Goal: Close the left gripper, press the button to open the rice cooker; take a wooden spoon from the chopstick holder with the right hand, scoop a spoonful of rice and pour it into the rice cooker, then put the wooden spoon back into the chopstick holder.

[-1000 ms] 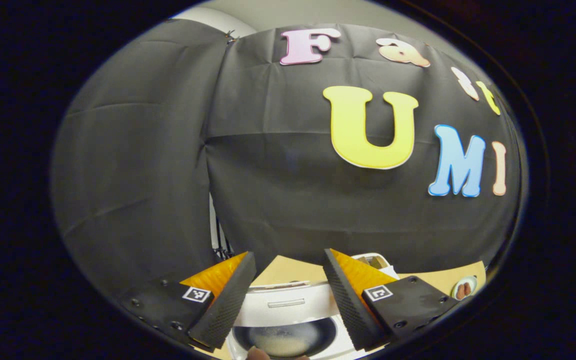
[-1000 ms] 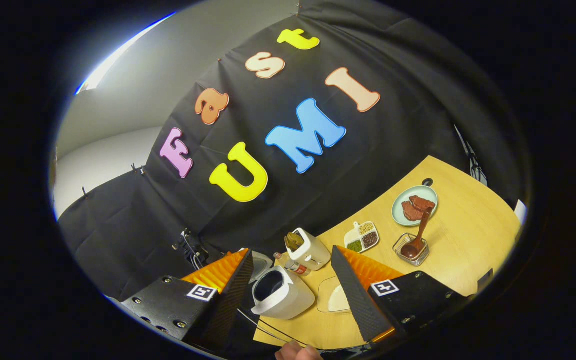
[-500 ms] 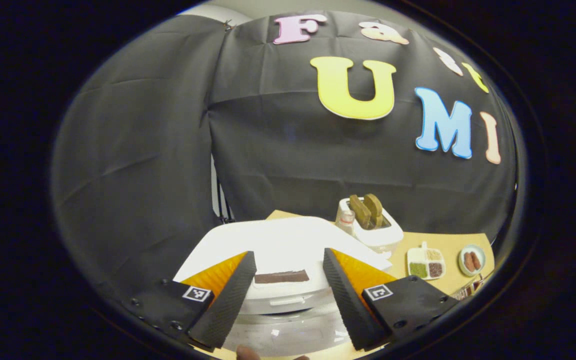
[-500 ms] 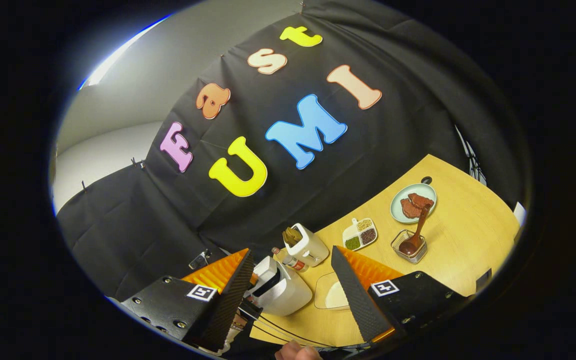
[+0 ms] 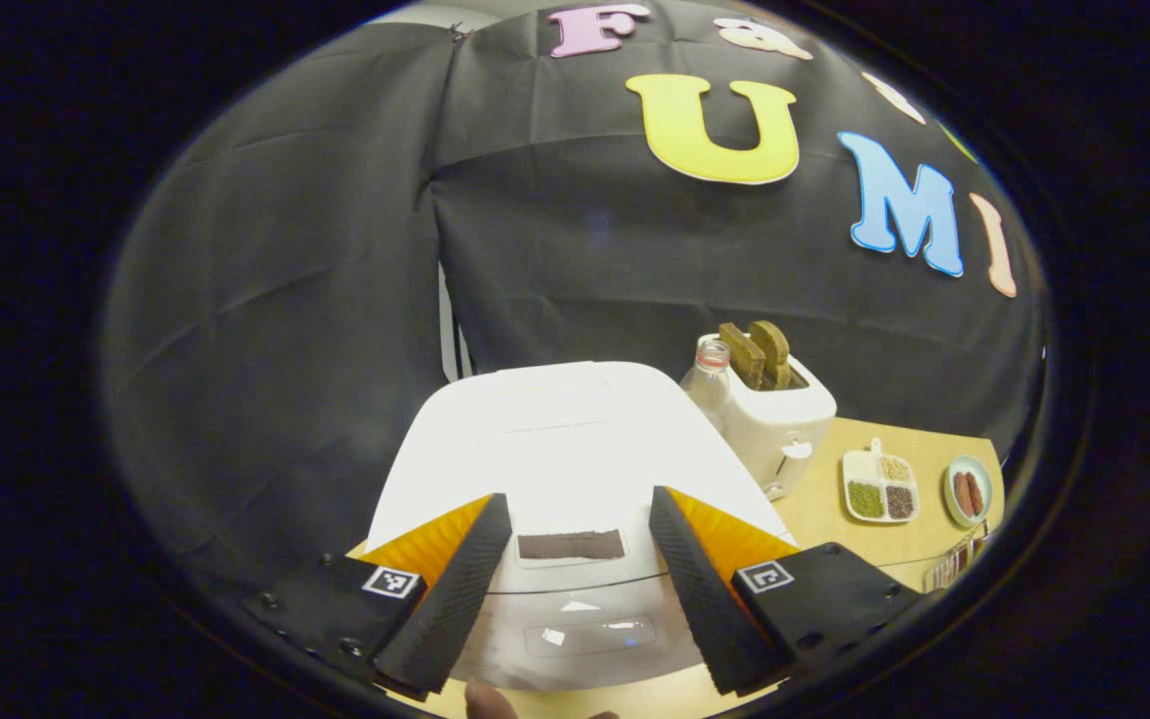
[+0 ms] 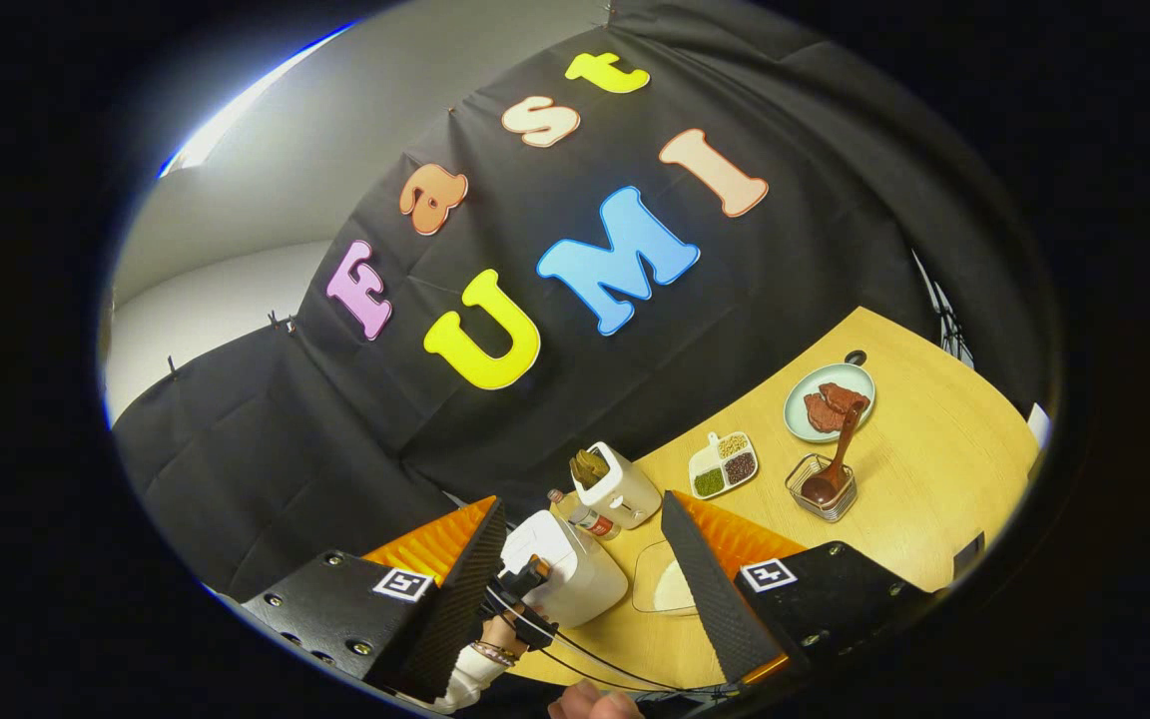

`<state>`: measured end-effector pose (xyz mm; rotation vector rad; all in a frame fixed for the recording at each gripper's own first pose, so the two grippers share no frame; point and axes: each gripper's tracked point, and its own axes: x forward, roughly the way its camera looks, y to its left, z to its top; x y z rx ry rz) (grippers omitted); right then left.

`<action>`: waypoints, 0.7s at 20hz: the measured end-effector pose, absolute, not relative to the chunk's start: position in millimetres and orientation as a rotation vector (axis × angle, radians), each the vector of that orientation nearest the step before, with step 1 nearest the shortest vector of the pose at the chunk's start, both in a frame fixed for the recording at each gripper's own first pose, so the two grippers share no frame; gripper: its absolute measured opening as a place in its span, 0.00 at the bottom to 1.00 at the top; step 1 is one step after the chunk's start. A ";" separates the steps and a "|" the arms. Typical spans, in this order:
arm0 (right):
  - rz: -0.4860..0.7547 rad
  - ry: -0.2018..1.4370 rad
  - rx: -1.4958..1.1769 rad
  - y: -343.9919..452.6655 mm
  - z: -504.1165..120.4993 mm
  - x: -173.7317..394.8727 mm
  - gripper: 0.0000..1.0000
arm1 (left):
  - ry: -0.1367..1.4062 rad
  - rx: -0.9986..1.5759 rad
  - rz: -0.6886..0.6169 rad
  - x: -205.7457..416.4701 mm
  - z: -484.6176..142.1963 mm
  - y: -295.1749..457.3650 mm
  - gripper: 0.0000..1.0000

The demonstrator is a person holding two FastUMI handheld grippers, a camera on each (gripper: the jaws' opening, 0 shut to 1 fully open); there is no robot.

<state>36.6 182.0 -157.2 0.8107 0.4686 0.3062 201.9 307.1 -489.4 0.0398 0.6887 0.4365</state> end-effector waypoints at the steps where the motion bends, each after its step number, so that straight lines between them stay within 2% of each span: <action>1: 0.303 0.466 0.806 179.6 -156.2 35.0 0.96 | 0.704 0.051 0.431 199.4 -489.0 306.2 1.00; 6: 0.252 0.462 0.745 161.9 -156.8 34.1 0.96 | 0.669 0.047 0.383 196.2 -461.7 293.2 1.00; 7: 0.221 0.454 0.701 152.8 -158.1 34.9 0.96 | 0.656 0.014 0.365 192.8 -445.9 283.1 0.96; 9: 0.189 0.422 0.592 139.4 -153.8 37.1 0.96 | 0.593 -0.044 0.308 184.1 -402.5 255.0 0.99; 13: 0.172 0.313 0.415 115.6 -126.5 33.2 0.96 | 0.486 -0.093 0.187 150.6 -306.9 187.2 0.98; 14: 0.174 0.289 0.388 108.7 -117.9 30.2 0.96 | 0.459 -0.107 0.160 142.0 -283.8 169.4 0.95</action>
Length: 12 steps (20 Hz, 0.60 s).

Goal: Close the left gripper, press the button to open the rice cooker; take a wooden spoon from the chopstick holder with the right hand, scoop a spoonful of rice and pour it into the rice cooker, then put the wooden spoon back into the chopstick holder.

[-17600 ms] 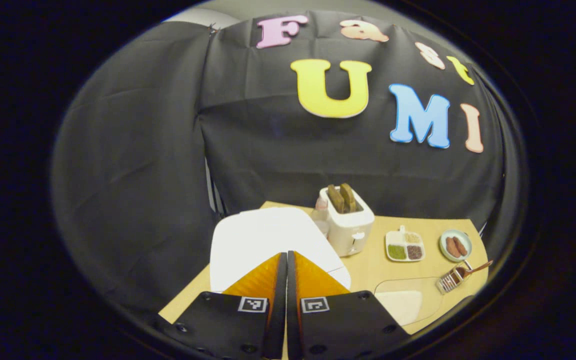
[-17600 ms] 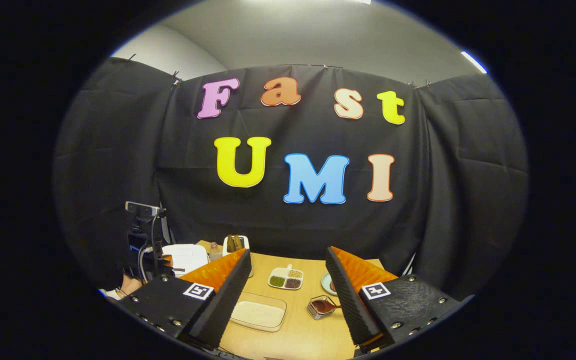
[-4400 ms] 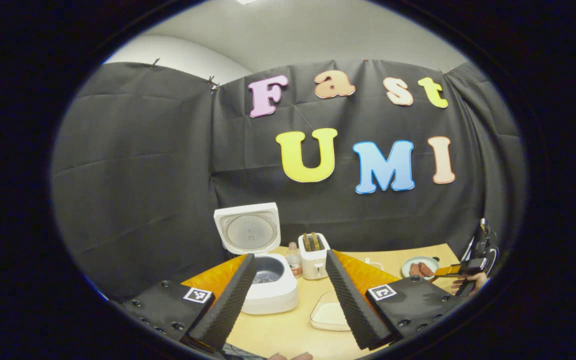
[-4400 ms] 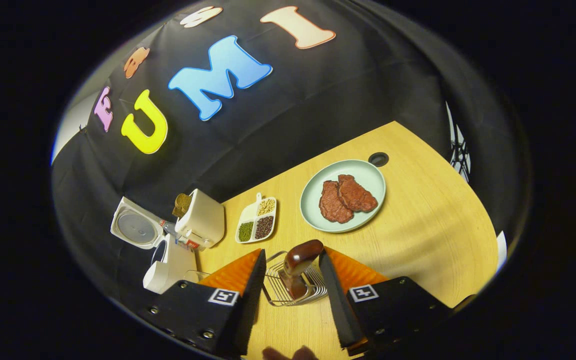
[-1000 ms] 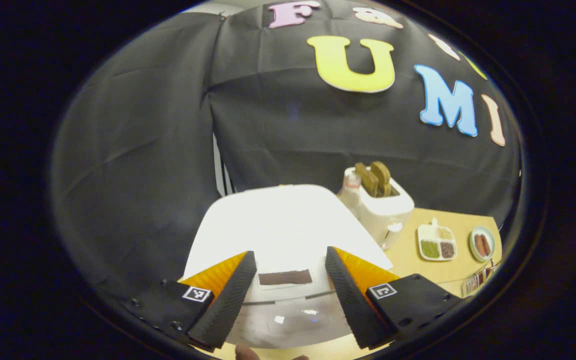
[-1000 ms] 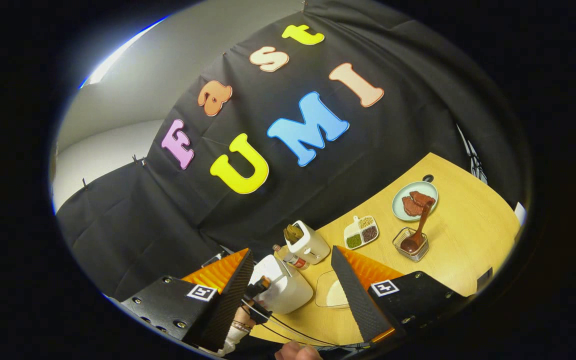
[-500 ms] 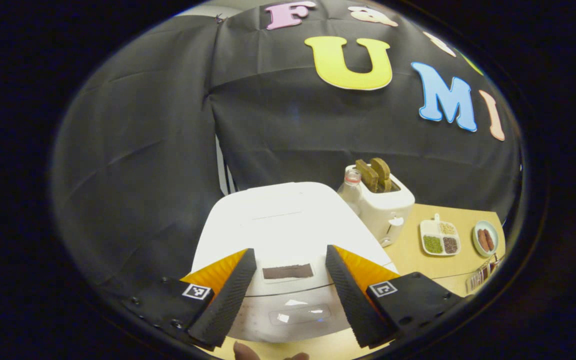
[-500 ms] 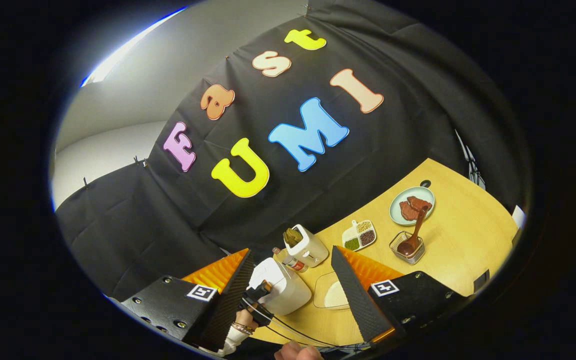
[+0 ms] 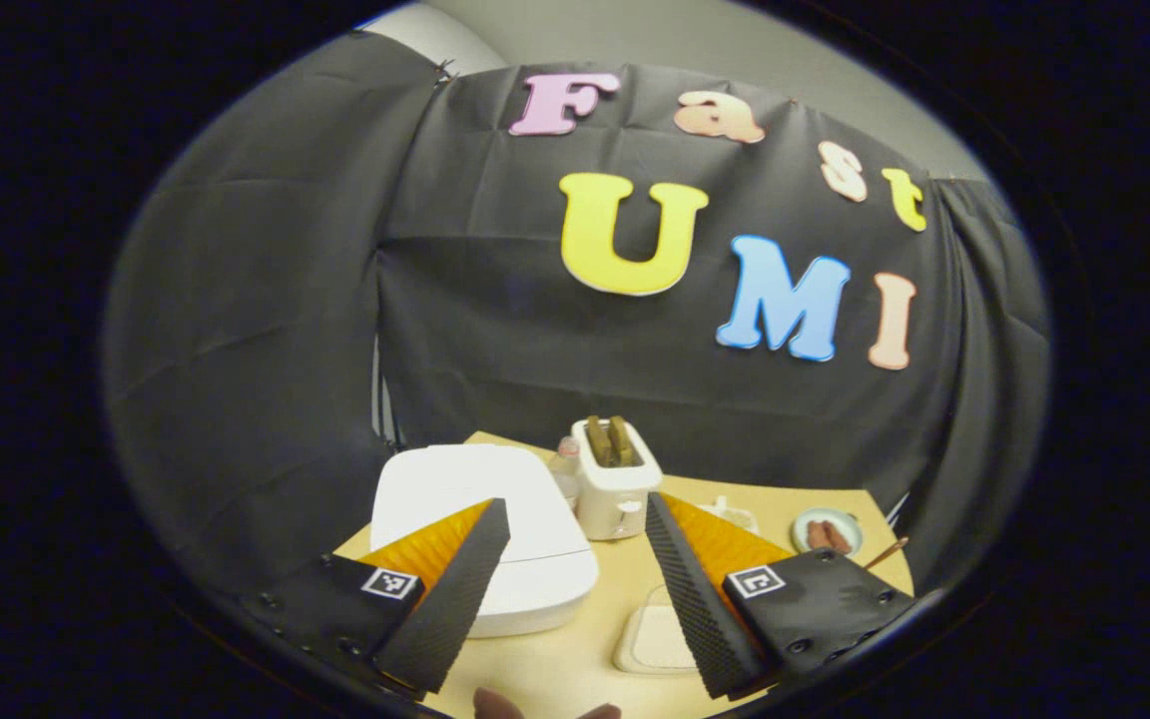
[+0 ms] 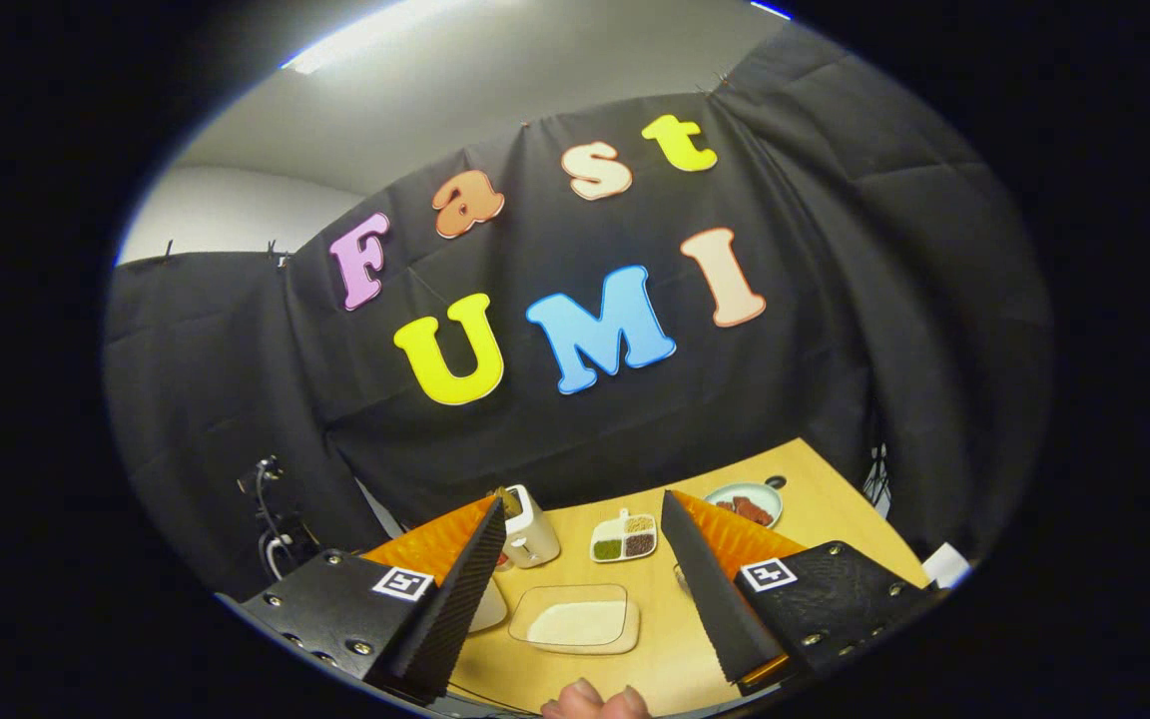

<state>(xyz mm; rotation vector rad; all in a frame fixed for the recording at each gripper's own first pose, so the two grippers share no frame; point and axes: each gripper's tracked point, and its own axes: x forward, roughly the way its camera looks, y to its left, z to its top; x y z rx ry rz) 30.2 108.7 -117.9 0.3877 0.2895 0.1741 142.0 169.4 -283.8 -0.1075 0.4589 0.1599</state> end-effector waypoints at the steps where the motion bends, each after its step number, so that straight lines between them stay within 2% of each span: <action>1: 0.167 0.266 0.352 98.0 -111.5 27.3 0.96 | 0.434 -0.119 0.130 132.0 -258.8 148.9 0.95; 3: 0.131 0.229 0.267 66.8 -103.3 18.9 0.96 | 0.365 -0.120 0.073 110.3 -205.3 102.3 0.94; 7: 0.085 0.177 0.201 9.3 -87.0 -5.2 0.96 | 0.111 -0.083 -0.047 56.3 -96.9 3.0 0.93; 10: 0.057 0.143 0.172 -31.4 -83.9 -23.2 0.96 | 0.092 -0.102 -0.114 8.2 -83.1 -60.5 0.93; 11: 0.046 0.123 0.160 -40.0 -82.5 -30.4 0.96 | 0.103 -0.086 -0.102 -5.2 -74.8 -64.7 0.96; 12: 0.034 0.103 0.146 -46.0 -82.1 -37.4 0.95 | 0.115 -0.068 -0.086 -16.5 -75.5 -69.1 0.93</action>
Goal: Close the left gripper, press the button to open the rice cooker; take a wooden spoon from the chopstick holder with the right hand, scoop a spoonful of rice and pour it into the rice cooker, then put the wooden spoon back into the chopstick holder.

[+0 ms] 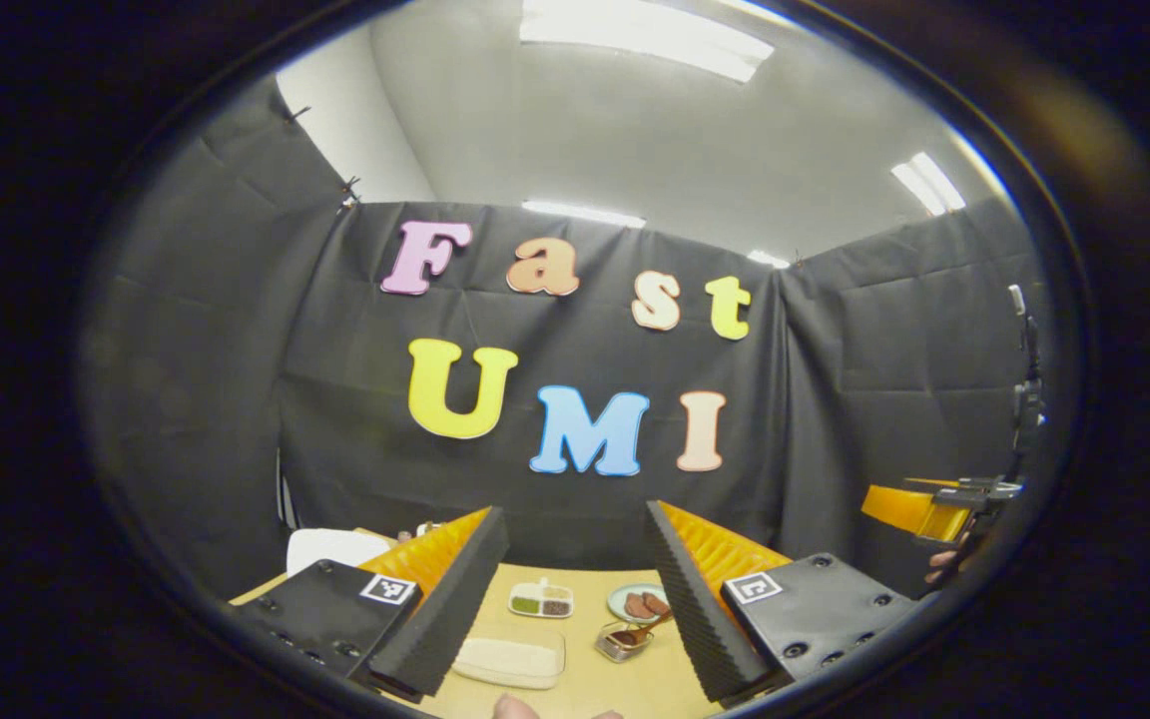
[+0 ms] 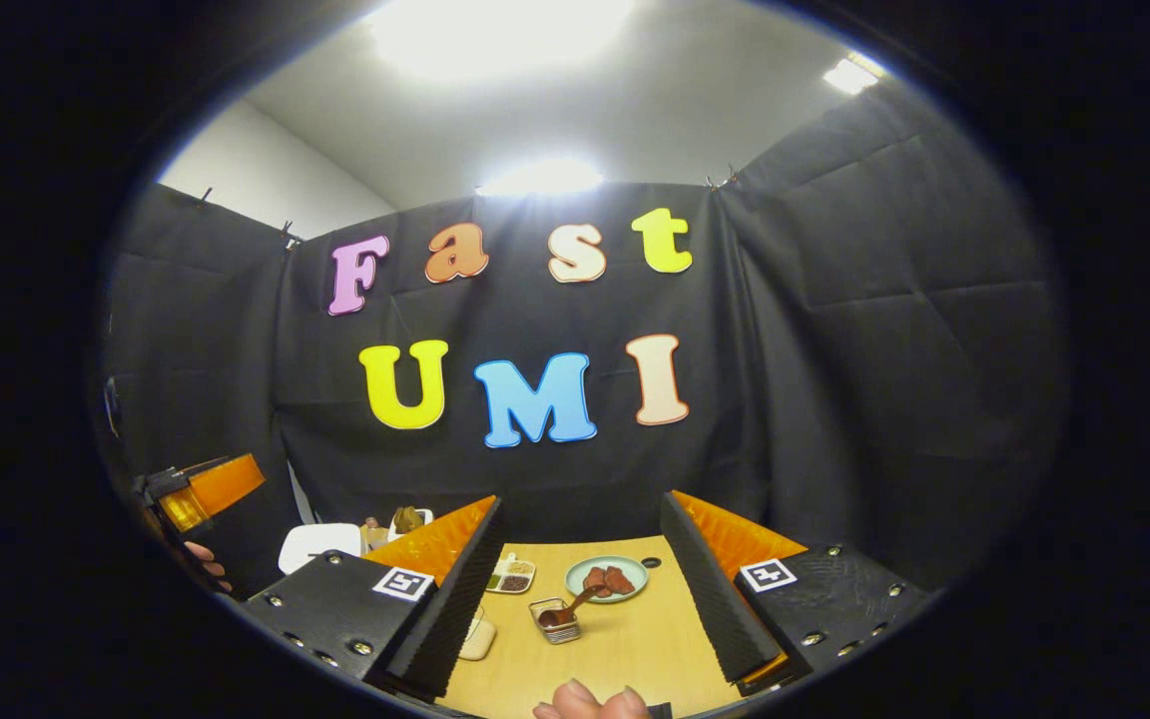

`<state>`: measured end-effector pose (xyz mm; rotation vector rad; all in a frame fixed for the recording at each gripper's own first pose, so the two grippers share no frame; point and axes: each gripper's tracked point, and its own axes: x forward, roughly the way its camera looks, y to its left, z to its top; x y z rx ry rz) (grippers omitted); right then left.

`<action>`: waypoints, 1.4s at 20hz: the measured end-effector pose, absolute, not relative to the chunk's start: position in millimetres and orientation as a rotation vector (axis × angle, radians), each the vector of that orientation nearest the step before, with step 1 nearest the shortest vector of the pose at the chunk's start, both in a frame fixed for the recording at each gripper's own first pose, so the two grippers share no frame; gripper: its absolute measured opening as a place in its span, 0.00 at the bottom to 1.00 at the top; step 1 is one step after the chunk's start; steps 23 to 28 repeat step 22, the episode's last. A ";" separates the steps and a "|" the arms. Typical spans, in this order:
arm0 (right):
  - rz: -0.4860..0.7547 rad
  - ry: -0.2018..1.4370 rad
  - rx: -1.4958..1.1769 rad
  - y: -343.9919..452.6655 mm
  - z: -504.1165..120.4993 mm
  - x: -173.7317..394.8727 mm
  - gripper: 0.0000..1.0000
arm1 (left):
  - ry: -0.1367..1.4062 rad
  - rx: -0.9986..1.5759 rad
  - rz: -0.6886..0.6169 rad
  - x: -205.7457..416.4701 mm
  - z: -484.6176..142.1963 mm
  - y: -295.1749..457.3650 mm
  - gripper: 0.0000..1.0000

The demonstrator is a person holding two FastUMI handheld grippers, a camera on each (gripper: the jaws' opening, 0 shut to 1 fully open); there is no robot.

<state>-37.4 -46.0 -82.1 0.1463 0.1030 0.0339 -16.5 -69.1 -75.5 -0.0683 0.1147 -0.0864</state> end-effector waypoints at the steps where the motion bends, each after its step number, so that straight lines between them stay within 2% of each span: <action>1: 0.023 0.094 0.133 -49.6 -83.8 -42.1 0.95 | 0.124 -0.051 -0.075 -25.8 -75.3 -74.1 0.93; 9: 0.015 0.087 0.115 -33.4 -72.5 -65.9 0.96 | 0.043 0.077 -0.147 -58.7 -42.0 -93.8 0.94; 17: 0.054 0.037 0.047 5.3 -58.7 -67.7 0.96 | 0.059 0.052 -0.093 -63.5 -51.4 -42.9 0.94; 18: 0.061 0.034 0.047 9.8 -58.3 -69.2 0.95 | 0.056 0.049 -0.088 -64.5 -51.7 -39.0 0.97; 19: 0.067 0.026 0.049 14.4 -56.3 -67.4 0.95 | 0.053 0.048 -0.087 -64.1 -51.6 -34.9 0.94; 28: 0.066 0.014 0.046 18.8 -53.2 -67.1 0.96 | 0.044 0.056 -0.089 -63.3 -52.6 -29.1 0.97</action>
